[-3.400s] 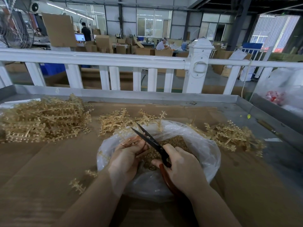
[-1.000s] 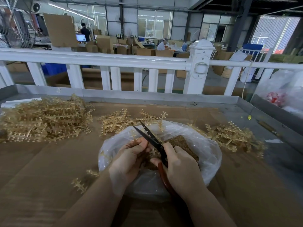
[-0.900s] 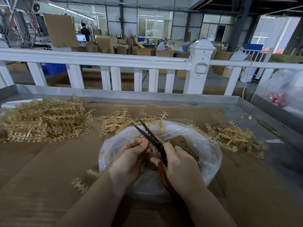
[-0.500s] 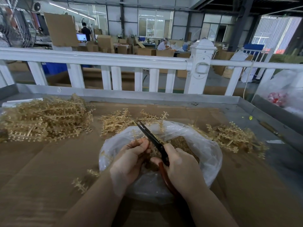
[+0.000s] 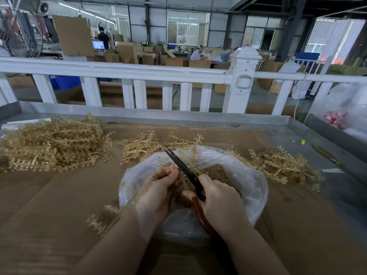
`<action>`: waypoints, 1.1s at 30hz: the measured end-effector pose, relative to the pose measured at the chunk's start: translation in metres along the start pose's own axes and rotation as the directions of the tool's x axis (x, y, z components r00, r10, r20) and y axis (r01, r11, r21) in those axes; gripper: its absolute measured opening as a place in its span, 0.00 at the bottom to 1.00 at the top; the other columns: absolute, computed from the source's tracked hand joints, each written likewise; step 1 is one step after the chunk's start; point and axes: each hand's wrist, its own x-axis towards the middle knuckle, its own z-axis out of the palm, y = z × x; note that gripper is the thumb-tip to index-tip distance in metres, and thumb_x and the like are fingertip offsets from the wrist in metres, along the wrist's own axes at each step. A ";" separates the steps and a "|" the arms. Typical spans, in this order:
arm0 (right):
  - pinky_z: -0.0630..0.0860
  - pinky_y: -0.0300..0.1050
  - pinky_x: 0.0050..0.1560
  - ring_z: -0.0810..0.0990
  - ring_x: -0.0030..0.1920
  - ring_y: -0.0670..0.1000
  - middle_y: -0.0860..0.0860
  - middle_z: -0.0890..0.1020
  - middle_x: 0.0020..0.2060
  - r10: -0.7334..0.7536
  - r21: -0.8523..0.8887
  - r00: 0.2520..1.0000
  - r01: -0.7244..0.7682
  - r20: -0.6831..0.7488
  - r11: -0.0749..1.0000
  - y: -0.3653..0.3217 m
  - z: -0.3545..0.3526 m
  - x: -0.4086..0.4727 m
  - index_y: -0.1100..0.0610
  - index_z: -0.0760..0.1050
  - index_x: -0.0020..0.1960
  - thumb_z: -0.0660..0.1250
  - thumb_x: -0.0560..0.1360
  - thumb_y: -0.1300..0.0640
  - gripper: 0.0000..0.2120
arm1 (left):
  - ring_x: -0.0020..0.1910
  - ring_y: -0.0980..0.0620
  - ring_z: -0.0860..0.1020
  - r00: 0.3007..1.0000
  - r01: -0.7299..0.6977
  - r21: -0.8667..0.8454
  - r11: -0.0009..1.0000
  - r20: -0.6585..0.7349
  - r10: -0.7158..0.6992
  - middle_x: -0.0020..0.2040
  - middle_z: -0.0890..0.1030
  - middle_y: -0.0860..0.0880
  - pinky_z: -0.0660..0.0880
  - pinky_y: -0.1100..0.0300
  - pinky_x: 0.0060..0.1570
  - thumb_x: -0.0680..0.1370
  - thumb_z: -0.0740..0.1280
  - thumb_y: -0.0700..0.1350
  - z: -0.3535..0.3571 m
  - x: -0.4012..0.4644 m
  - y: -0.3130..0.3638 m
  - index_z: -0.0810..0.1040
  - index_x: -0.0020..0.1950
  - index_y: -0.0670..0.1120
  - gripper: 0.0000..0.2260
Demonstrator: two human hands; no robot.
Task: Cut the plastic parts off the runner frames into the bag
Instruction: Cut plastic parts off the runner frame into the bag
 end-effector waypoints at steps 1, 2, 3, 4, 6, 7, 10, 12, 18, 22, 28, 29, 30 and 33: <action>0.70 0.38 0.36 0.77 0.35 0.47 0.46 0.77 0.35 -0.003 -0.003 1.000 0.003 0.008 1.000 0.000 0.000 0.000 0.51 0.72 0.50 0.56 0.75 0.35 0.20 | 0.35 0.46 0.82 1.000 0.005 0.002 1.000 0.000 -0.005 0.38 0.83 0.42 0.81 0.54 0.33 0.77 0.64 0.35 0.000 0.000 0.001 0.76 0.45 0.41 0.03; 0.70 0.38 0.36 0.77 0.35 0.47 0.46 0.78 0.35 -0.007 -0.008 1.000 0.007 0.010 1.000 0.000 0.000 -0.001 0.50 0.72 0.50 0.54 0.74 0.34 0.21 | 0.35 0.46 0.83 1.000 0.007 0.009 1.000 0.001 -0.007 0.38 0.83 0.42 0.81 0.54 0.31 0.77 0.64 0.35 -0.001 0.000 0.001 0.76 0.46 0.41 0.02; 0.71 0.38 0.36 0.77 0.35 0.47 0.46 0.78 0.35 -0.010 -0.013 1.000 0.010 0.004 1.000 0.000 0.000 -0.001 0.51 0.72 0.50 0.53 0.74 0.34 0.22 | 0.35 0.46 0.83 1.000 0.006 0.020 1.000 0.001 -0.006 0.38 0.83 0.42 0.80 0.53 0.31 0.77 0.64 0.35 -0.001 0.000 0.001 0.76 0.48 0.40 0.03; 0.71 0.38 0.35 0.77 0.34 0.47 0.46 0.78 0.35 -0.012 -0.017 1.000 0.011 -0.008 1.000 0.000 0.000 -0.001 0.51 0.73 0.49 0.54 0.73 0.34 0.22 | 0.35 0.46 0.83 1.000 0.001 0.034 0.999 -0.001 -0.001 0.39 0.83 0.41 0.81 0.53 0.31 0.77 0.64 0.35 -0.002 0.000 0.001 0.76 0.50 0.39 0.03; 0.72 0.38 0.33 0.77 0.33 0.47 0.46 0.78 0.34 -0.007 -0.027 0.999 0.006 -0.034 1.000 -0.001 0.001 -0.002 0.51 0.74 0.48 0.56 0.73 0.34 0.22 | 0.37 0.45 0.83 1.000 -0.007 0.049 0.999 -0.019 0.008 0.41 0.84 0.41 0.81 0.50 0.33 0.78 0.64 0.35 -0.001 0.001 0.000 0.76 0.53 0.39 0.05; 0.72 0.38 0.33 0.76 0.32 0.47 0.46 0.78 0.33 -0.005 -0.035 0.999 0.003 -0.044 0.999 -0.001 0.001 -0.002 0.51 0.74 0.48 0.57 0.73 0.35 0.21 | 0.37 0.44 0.83 0.999 -0.010 0.051 0.999 -0.034 0.012 0.41 0.84 0.40 0.81 0.49 0.35 0.78 0.64 0.35 -0.001 0.002 -0.001 0.76 0.54 0.39 0.07; 0.73 0.39 0.32 0.76 0.32 0.46 0.46 0.78 0.33 0.002 -0.047 0.998 -0.005 -0.066 0.999 -0.001 0.002 -0.002 0.51 0.75 0.49 0.64 0.73 0.38 0.17 | 0.36 0.45 0.83 0.998 -0.020 0.033 0.999 -0.057 0.022 0.39 0.84 0.42 0.81 0.50 0.33 0.78 0.64 0.37 -0.002 0.002 -0.001 0.77 0.53 0.39 0.06; 0.73 0.39 0.32 0.76 0.32 0.46 0.46 0.77 0.32 0.009 -0.055 0.997 -0.014 -0.081 0.998 -0.002 0.003 -0.003 0.51 0.75 0.48 0.65 0.73 0.39 0.16 | 0.36 0.46 0.82 0.999 -0.027 -0.002 1.000 -0.042 0.027 0.38 0.82 0.43 0.79 0.53 0.35 0.79 0.62 0.39 -0.003 0.001 -0.001 0.79 0.51 0.40 0.07; 0.74 0.39 0.32 0.76 0.33 0.47 0.46 0.78 0.33 0.025 -0.052 0.994 -0.031 -0.104 0.998 -0.003 0.004 -0.004 0.51 0.75 0.47 0.66 0.73 0.39 0.16 | 0.46 0.41 0.76 0.999 -0.022 -0.059 0.998 -0.044 0.019 0.42 0.78 0.40 0.71 0.43 0.61 0.80 0.59 0.42 -0.008 0.000 -0.001 0.78 0.56 0.37 0.12; 0.75 0.39 0.34 0.77 0.35 0.46 0.46 0.78 0.35 0.042 -0.025 0.992 -0.046 -0.119 0.999 -0.004 0.003 -0.005 0.52 0.76 0.49 0.67 0.73 0.40 0.15 | 0.37 0.51 0.80 0.996 -0.087 -0.080 0.993 0.010 0.088 0.36 0.82 0.45 0.79 0.55 0.47 0.77 0.63 0.38 -0.005 -0.001 -0.004 0.76 0.51 0.38 0.06; 0.77 0.43 0.38 0.78 0.38 0.48 0.47 0.80 0.38 0.083 -0.020 0.990 -0.086 -0.112 0.996 -0.004 0.003 -0.006 0.52 0.77 0.53 0.68 0.73 0.43 0.15 | 0.43 0.47 0.82 0.988 -0.107 -0.065 0.992 0.104 0.114 0.46 0.83 0.39 0.80 0.57 0.45 0.69 0.66 0.38 -0.010 -0.002 -0.006 0.81 0.51 0.37 0.13; 0.77 0.43 0.39 0.79 0.39 0.48 0.48 0.80 0.39 0.090 -0.018 0.990 -0.092 -0.108 0.996 -0.005 0.003 -0.006 0.52 0.77 0.53 0.68 0.73 0.43 0.15 | 0.42 0.47 0.82 0.986 -0.120 -0.071 0.990 0.111 0.128 0.45 0.83 0.39 0.80 0.57 0.44 0.69 0.66 0.38 -0.010 -0.001 -0.007 0.80 0.51 0.37 0.12; 0.77 0.43 0.39 0.79 0.39 0.48 0.48 0.80 0.39 0.095 -0.015 0.989 -0.098 -0.110 0.995 -0.005 0.003 -0.006 0.52 0.77 0.54 0.68 0.73 0.43 0.15 | 0.42 0.47 0.82 0.983 -0.141 -0.078 0.987 0.111 0.149 0.45 0.82 0.39 0.81 0.57 0.43 0.69 0.66 0.38 -0.010 -0.002 -0.008 0.80 0.52 0.37 0.12; 0.76 0.41 0.36 0.78 0.37 0.48 0.47 0.79 0.36 0.114 0.002 0.979 -0.115 -0.168 0.993 -0.005 0.001 -0.007 0.53 0.78 0.51 0.70 0.72 0.44 0.15 | 0.35 0.51 0.82 0.975 -0.215 -0.065 0.975 0.048 0.218 0.41 0.81 0.41 0.82 0.58 0.37 0.72 0.66 0.36 -0.008 -0.001 -0.011 0.78 0.52 0.42 0.09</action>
